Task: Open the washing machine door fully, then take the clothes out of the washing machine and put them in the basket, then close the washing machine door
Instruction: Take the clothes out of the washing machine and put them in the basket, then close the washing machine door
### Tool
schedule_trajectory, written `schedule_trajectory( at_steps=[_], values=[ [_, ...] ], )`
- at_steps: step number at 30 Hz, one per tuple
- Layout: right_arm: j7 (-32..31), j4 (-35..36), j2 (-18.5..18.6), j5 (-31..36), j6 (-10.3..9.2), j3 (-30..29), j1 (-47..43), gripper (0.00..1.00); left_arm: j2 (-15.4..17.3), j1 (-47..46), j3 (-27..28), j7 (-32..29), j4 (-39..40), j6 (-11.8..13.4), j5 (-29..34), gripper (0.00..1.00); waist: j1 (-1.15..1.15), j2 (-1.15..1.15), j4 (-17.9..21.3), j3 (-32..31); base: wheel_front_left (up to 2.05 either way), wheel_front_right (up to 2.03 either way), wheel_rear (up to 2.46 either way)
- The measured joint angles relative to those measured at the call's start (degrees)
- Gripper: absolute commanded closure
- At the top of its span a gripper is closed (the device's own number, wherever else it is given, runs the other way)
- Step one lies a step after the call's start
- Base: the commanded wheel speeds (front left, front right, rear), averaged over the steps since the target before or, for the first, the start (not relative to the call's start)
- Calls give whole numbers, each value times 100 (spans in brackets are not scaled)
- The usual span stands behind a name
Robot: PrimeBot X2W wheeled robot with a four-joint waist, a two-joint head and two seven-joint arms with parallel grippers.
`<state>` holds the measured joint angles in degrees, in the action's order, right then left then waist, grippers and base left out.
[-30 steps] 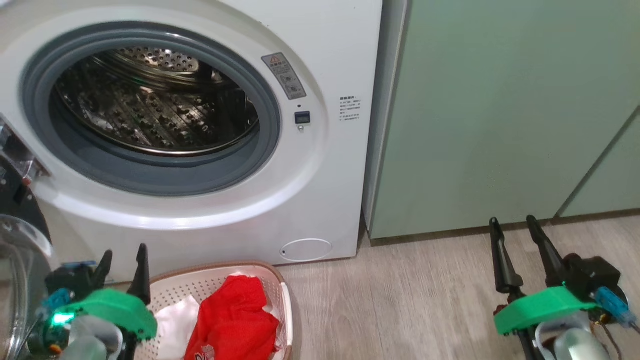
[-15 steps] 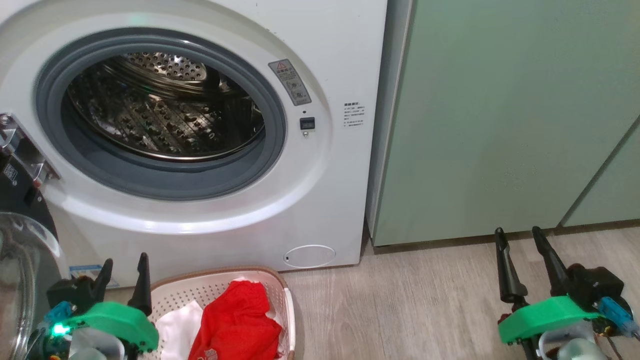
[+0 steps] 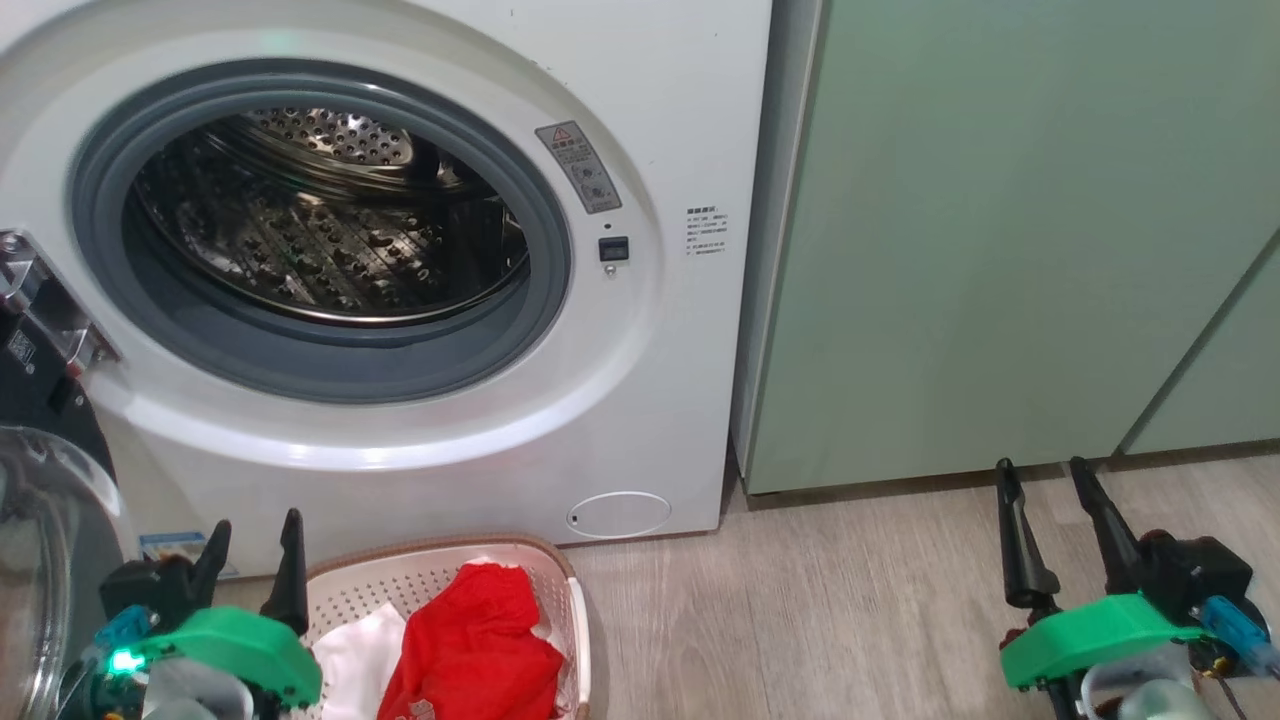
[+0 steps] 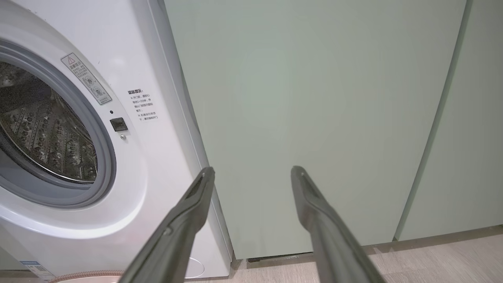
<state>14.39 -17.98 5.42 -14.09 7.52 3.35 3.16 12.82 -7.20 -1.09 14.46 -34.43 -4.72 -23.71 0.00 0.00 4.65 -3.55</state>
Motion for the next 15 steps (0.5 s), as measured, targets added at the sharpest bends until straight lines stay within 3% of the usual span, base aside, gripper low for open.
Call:
schedule_trajectory(
  at_steps=[7,15],
  values=[
    [-1,-10,-4,0,0,-1,-2,0,26,-2,-14,0,-108,1,-1,0,0,0,1,-6,-9,7,2],
    [-1,-12,-14,0,0,0,-2,0,52,-20,-79,0,-127,21,-1,0,0,0,-3,5,-109,98,11]
  ],
)
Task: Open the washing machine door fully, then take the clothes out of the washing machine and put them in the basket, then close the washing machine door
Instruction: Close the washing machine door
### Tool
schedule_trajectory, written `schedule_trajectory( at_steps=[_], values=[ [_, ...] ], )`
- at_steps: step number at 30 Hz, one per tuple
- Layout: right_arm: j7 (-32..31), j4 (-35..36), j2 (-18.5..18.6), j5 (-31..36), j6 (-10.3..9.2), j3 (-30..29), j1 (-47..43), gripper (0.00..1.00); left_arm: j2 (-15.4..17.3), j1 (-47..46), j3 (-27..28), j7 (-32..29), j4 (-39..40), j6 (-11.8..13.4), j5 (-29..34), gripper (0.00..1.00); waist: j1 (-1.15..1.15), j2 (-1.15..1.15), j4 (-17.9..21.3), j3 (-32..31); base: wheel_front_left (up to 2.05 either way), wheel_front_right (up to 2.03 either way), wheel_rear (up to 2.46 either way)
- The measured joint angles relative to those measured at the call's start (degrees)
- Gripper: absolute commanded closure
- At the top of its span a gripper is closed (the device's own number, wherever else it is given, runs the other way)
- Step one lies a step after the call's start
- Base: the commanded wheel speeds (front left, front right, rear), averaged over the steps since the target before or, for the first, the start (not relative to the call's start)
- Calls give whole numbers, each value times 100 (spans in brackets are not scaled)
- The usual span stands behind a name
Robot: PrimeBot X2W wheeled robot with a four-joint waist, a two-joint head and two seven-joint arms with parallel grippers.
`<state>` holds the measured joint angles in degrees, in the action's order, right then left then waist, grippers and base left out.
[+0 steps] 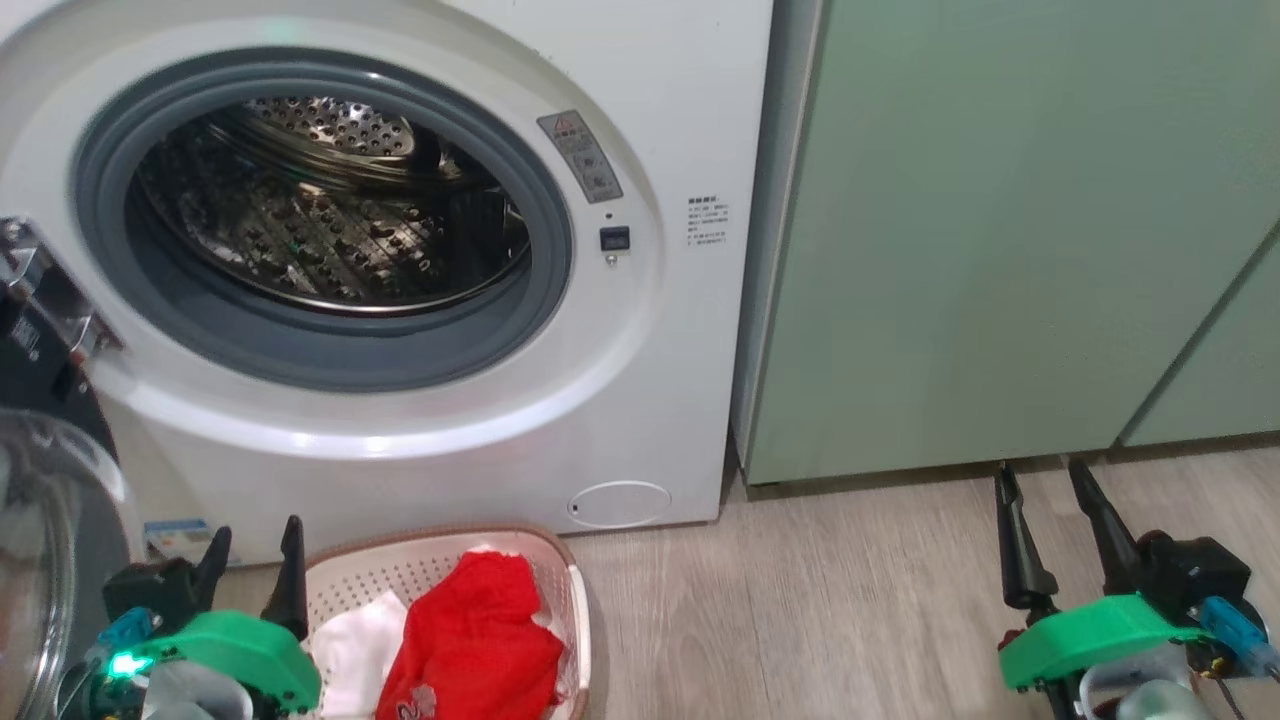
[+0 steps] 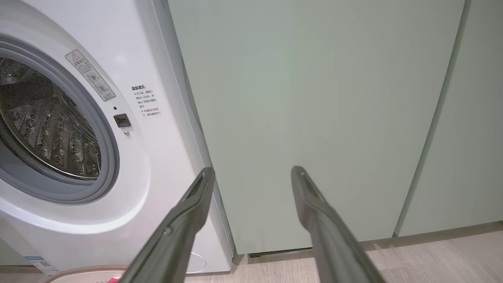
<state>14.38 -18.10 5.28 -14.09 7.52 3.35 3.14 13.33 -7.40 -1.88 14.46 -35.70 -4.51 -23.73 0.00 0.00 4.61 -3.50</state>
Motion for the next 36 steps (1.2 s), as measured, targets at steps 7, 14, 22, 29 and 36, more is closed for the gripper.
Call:
schedule_trajectory(
  at_steps=[7,14,22,29,36],
  values=[
    [1,-3,-2,-1,0,-1,-1,0,10,2,-56,0,-2,8,0,0,0,0,3,8,-200,193,7],
    [0,-9,-4,-1,0,0,-2,0,42,3,-109,-1,14,30,0,0,0,0,4,18,-217,209,8],
    [1,-13,-8,-1,0,-1,-4,0,33,6,-140,-1,78,-10,-67,0,0,0,-2,30,-155,151,4],
    [0,-19,-23,-1,0,-5,-97,0,31,12,-123,-1,132,-10,-88,0,0,0,-2,24,-41,41,0],
    [0,-20,-23,-1,0,-14,-97,0,-16,13,-131,-1,181,-1,-109,0,0,0,-21,7,0,0,0]
  ],
)
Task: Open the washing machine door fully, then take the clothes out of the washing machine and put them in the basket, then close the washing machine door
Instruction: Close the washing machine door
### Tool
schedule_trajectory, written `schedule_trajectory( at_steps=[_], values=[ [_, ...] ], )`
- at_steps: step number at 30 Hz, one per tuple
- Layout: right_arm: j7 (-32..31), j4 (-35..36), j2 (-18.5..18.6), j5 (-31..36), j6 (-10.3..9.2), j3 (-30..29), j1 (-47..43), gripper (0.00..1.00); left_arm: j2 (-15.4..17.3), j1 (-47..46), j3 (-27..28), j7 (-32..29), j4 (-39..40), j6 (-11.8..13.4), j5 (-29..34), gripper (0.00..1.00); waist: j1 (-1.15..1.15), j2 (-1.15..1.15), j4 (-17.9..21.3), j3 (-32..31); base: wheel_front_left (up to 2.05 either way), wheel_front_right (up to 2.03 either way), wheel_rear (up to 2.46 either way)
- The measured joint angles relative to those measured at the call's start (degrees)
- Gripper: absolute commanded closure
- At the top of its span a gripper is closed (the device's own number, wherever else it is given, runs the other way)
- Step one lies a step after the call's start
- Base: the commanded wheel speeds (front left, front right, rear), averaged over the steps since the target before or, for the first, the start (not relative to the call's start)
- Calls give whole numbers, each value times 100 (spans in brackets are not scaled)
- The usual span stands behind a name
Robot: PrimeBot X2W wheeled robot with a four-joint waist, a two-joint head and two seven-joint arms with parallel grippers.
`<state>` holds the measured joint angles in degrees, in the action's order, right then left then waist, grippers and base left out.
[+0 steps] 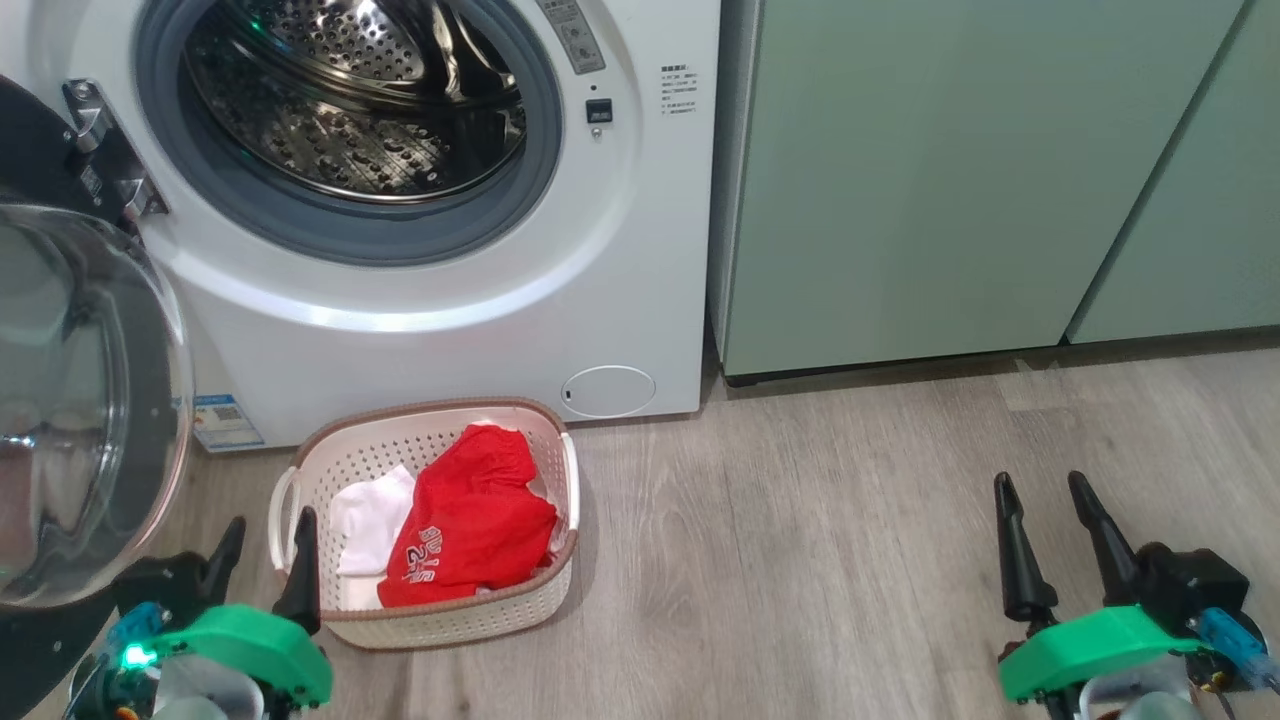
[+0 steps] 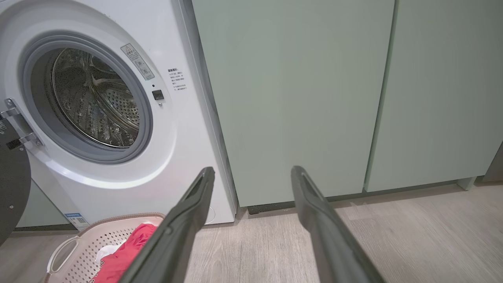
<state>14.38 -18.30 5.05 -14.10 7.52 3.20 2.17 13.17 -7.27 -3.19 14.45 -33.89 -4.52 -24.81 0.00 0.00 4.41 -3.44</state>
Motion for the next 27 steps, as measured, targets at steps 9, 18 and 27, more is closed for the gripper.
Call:
schedule_trajectory(
  at_steps=[9,18,27],
  values=[
    [1,-16,-26,-13,0,-3,-2,0,-60,-4,-81,1,-21,0,1,0,0,0,-276,-25,0,0,0],
    [0,-15,-118,-59,0,7,-5,0,-97,-43,-125,1,-42,62,67,0,0,0,-975,-42,0,0,0],
    [0,-4,-141,-60,0,29,2,0,-77,-66,-64,1,-31,154,103,0,0,0,-1898,-4,0,0,0]
  ],
)
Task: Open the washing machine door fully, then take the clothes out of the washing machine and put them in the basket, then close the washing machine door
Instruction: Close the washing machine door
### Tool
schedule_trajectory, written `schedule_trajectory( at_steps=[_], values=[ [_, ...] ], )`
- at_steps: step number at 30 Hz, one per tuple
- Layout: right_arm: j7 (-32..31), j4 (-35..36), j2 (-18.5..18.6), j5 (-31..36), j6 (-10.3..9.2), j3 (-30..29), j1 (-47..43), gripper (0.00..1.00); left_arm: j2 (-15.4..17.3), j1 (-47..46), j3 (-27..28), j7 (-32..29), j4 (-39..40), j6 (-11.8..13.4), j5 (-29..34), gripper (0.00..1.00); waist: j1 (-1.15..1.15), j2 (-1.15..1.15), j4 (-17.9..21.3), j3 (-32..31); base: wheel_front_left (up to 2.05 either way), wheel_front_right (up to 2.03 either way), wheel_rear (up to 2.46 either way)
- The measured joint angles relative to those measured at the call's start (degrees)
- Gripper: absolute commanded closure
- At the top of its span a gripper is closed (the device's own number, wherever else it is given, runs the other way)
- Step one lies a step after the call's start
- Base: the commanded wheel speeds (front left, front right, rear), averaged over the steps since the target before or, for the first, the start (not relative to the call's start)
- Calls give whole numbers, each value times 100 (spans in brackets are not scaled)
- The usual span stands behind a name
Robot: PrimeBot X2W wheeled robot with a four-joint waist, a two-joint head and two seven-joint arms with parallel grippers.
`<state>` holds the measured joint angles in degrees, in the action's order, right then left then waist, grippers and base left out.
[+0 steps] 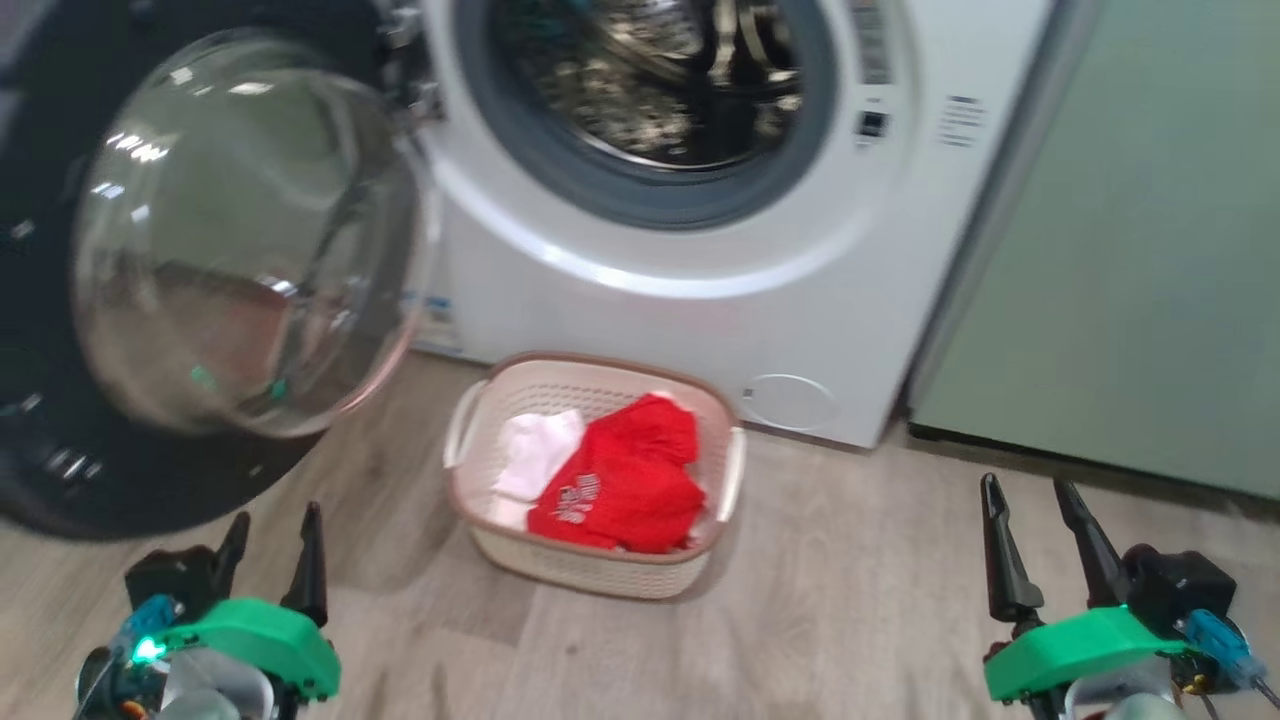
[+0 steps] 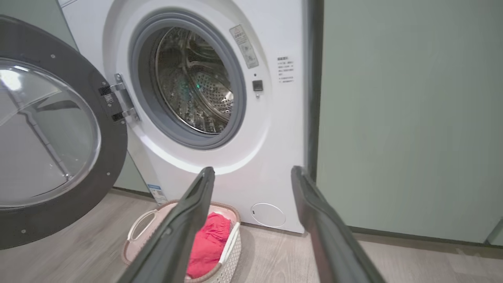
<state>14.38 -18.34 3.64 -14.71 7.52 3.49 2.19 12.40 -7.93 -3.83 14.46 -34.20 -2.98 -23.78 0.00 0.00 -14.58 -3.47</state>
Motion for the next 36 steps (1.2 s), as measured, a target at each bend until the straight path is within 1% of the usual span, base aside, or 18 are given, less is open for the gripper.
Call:
schedule_trajectory(
  at_steps=[4,9,12,17,22,23,24,25,26,28,31,34,35,36],
  values=[
    [0,2,-13,0,0,8,7,0,11,-36,76,0,16,47,33,0,0,0,-427,36,0,0,0],
    [0,7,-22,1,0,3,19,0,23,-97,111,0,20,49,68,0,0,0,-943,91,0,0,0],
    [0,5,-21,2,0,102,62,0,26,-99,191,0,59,60,88,0,0,0,-1195,150,0,0,0],
    [0,-36,2,0,0,278,397,0,3,-95,454,0,269,152,88,0,0,0,-1379,344,0,0,0],
    [0,-73,30,-51,0,347,485,0,-36,-43,703,0,426,155,87,0,0,0,-1446,429,0,0,0],
    [0,-87,35,-52,0,347,485,0,-52,-31,765,0,458,155,74,22,0,0,-1448,431,0,0,0],
    [0,-97,38,-52,0,350,485,0,-85,-21,862,0,499,147,24,53,0,0,-1448,431,0,0,0],
    [1,-98,40,-55,0,355,485,0,-116,-20,964,0,524,123,-69,92,0,0,-1447,428,0,0,0],
    [0,-98,41,-57,0,357,485,0,-147,-20,1094,1,539,79,-198,100,0,0,-1444,424,0,0,0],
    [0,-98,41,-57,0,350,484,0,-165,-21,1334,12,537,-5,-443,100,0,0,-1435,412,0,0,0],
    [1,-97,41,-57,0,315,478,0,-144,-72,1768,-35,383,-201,-1103,100,0,0,-1413,389,0,0,0],
    [0,-93,38,-57,0,235,458,0,0,-264,2203,-348,191,-282,-1835,100,0,0,-1388,364,0,0,0],
    [0,-90,36,-57,0,192,452,0,104,-380,2301,-481,126,-307,-1991,100,0,0,-1379,358,0,0,0],
    [0,-90,36,-57,0,192,452,0,104,-380,2301,-481,126,-307,-1991,100,0,0,-1379,358,0,0,0]
  ],
)
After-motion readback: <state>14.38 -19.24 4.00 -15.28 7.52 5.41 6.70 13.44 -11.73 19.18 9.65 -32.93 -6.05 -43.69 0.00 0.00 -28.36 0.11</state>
